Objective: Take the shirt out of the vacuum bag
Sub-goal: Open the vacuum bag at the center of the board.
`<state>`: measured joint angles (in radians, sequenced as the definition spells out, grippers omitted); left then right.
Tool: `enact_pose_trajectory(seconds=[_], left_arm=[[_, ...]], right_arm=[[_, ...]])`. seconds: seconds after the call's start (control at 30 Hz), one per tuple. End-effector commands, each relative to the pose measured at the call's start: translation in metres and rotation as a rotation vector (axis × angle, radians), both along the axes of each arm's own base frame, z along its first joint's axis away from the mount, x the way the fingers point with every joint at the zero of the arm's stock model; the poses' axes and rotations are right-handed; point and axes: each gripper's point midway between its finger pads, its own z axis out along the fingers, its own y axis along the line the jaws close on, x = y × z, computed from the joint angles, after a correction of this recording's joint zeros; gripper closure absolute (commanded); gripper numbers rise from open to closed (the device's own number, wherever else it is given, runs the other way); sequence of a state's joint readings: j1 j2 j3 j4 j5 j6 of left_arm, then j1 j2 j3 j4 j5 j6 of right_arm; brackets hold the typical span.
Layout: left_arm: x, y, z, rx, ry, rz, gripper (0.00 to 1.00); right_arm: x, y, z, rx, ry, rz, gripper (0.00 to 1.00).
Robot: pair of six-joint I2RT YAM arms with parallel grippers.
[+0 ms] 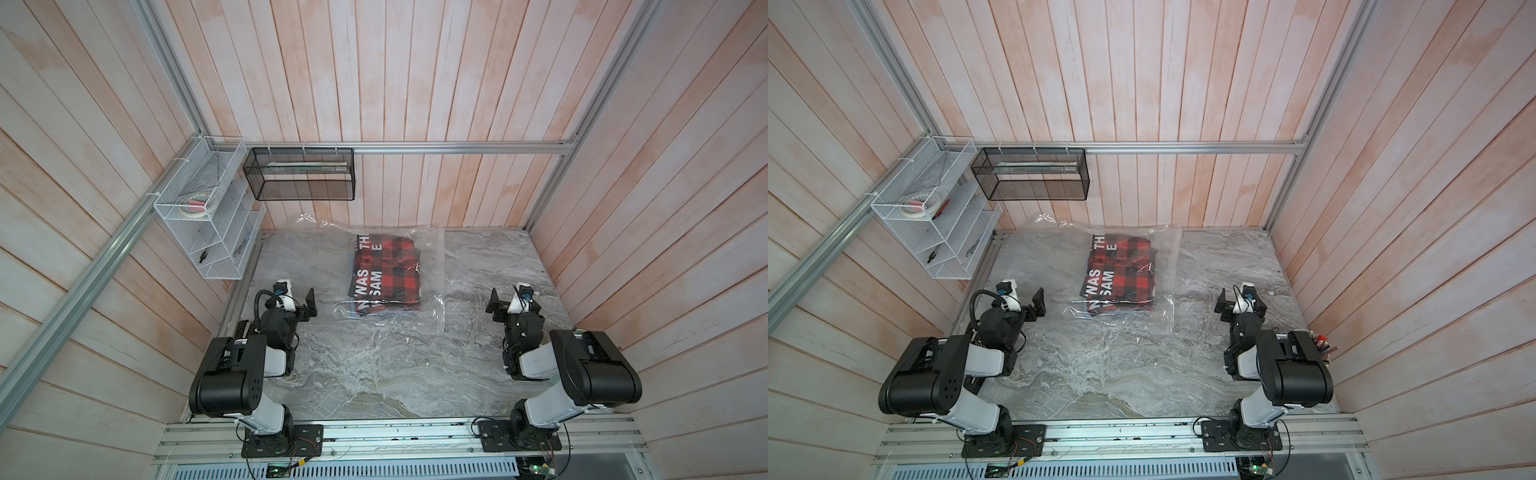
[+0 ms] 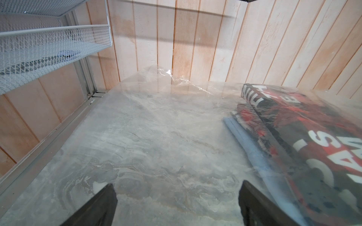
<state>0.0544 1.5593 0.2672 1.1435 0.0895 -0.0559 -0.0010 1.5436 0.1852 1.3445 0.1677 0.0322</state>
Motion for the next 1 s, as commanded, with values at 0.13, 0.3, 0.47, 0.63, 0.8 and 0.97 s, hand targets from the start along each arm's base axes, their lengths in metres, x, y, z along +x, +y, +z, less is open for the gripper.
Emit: enact_pose_trajectory(seconds=[0.13,0.3,0.47,0.63,0.8,0.97], left_arm=[[0.009,0.018,0.031,0.02,0.016,0.109,0.0],[-0.014,0.035,0.077,-0.293,-0.155,0.248,0.0],[-0.02,0.026,0.082,-0.579,-0.177,0.175,0.0],[-0.015,-0.008,0.101,-0.662,-0.204,-0.057,0.0],[-0.028,-0.03,0.109,-0.818,-0.275,-0.248,0.0],[-0.008,-0.063,0.095,-1.039,-0.033,-0.569,0.0]], right_arm=[[0.011,0.025,0.067,-0.091,-0.067,-0.019,0.02],[0.012,0.072,0.126,-0.08,-0.184,0.107,0.02],[-0.008,0.128,0.193,0.038,-0.353,0.406,0.02],[-0.027,0.119,0.207,0.384,-0.416,0.446,0.02],[-0.03,0.143,0.211,0.347,-0.401,0.588,0.02],[-0.014,0.139,0.202,0.419,-0.295,0.531,0.02]])
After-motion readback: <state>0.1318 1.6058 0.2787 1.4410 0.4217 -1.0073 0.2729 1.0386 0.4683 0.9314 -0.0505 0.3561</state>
